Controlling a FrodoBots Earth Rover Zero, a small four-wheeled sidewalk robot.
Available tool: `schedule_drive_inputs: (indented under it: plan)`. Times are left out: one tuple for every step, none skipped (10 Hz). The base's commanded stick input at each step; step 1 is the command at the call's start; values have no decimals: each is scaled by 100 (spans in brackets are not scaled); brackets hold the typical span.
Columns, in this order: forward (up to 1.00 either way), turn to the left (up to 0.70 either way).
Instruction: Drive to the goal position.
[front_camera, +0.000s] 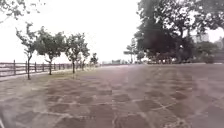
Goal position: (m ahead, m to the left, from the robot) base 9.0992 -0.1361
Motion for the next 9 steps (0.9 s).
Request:
schedule_drive_inputs:
  plan:
    - [100,0]
    - [100,0]
    - [100,0]
    - [100,0]
    - [100,0]
    - [100,0]
    - [100,0]
    - [100,0]
    - [100,0]
